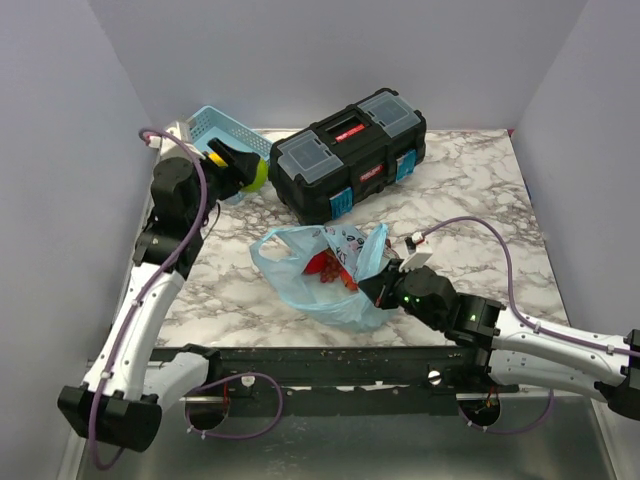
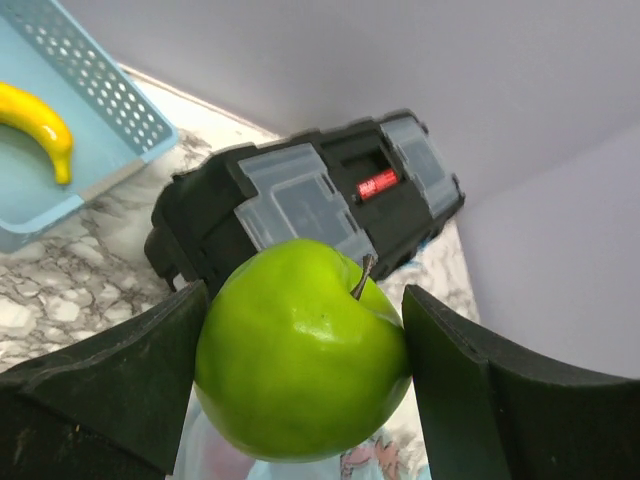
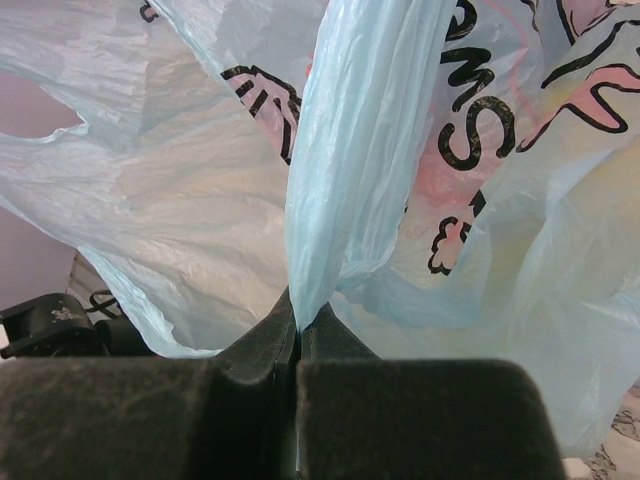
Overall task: Take the fake fruits out of the plastic bag
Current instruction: Place the fake fruit in the bin, then take out the fake fruit from the plastic bag.
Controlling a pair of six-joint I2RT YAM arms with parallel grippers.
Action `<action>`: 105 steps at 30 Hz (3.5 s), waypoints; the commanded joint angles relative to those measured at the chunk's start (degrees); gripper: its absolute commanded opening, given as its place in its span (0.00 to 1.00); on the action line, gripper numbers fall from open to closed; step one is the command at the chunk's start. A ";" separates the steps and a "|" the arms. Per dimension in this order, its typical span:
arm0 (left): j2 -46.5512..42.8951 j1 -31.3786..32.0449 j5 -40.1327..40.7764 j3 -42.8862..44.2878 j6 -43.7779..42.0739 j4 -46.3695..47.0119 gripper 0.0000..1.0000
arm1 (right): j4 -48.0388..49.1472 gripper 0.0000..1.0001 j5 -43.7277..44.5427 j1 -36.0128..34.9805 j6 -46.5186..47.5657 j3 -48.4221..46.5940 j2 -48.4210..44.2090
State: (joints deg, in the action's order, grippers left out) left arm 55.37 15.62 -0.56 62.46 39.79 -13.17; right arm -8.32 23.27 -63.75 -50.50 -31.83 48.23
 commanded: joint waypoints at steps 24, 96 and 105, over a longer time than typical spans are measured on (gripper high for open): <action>46.43 -25.14 -16.23 18.10 20.29 22.71 0.00 | -2.21 0.01 2.79 0.02 0.47 -3.92 0.53; -15.19 51.99 14.49 -15.61 -25.09 -6.58 0.81 | -3.72 0.01 2.59 -0.01 0.02 -2.59 -4.91; -8.31 52.03 11.70 8.48 -21.89 -15.01 0.91 | -5.13 0.01 3.89 -0.06 -0.79 -2.19 -6.38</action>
State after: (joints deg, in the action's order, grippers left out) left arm 45.34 67.37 10.37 60.18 18.00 -24.73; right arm -11.60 24.62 -63.75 -50.59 -34.52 42.74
